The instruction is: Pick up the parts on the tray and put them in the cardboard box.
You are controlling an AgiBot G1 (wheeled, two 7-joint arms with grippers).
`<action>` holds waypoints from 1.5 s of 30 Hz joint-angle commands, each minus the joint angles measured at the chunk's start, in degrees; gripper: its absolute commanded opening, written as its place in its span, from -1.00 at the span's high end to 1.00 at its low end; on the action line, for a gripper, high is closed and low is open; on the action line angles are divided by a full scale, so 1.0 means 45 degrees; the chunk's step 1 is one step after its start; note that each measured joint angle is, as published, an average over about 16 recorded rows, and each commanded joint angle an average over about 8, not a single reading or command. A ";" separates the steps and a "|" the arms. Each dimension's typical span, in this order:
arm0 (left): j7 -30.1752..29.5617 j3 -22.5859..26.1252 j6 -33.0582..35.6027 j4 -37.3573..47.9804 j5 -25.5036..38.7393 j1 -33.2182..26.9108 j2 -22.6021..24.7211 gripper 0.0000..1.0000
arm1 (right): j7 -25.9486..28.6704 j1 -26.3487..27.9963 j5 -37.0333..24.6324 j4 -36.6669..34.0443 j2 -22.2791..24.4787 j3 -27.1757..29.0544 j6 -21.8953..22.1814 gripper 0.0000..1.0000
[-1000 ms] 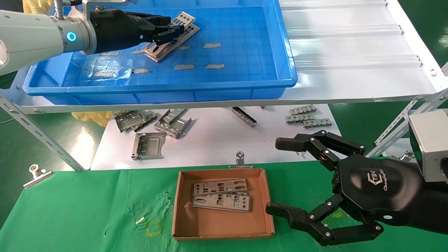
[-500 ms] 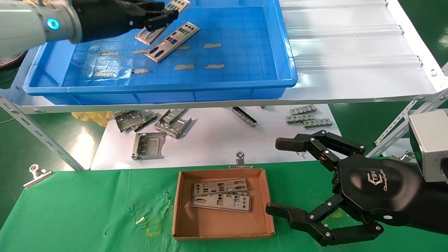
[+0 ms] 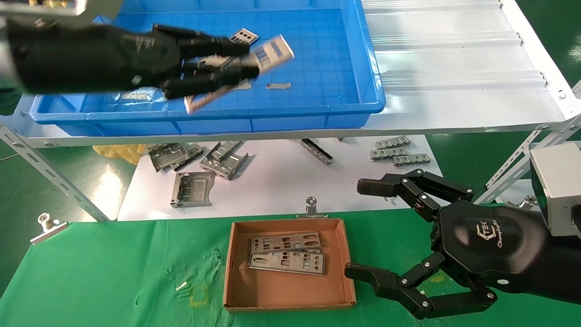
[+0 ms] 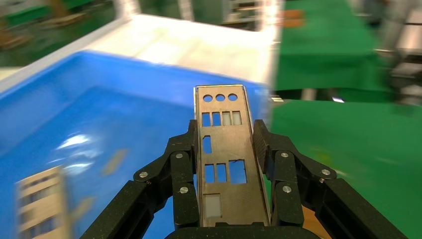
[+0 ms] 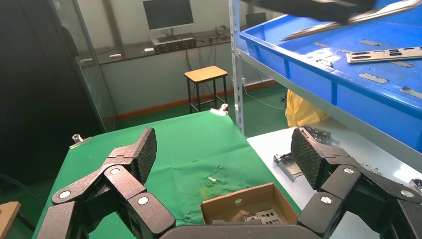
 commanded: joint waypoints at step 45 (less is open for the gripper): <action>0.4457 0.4729 -0.4328 -0.3184 -0.0752 0.6315 0.1901 -0.77 | 0.0000 0.0000 0.0000 0.0000 0.0000 0.0000 0.0000 -1.00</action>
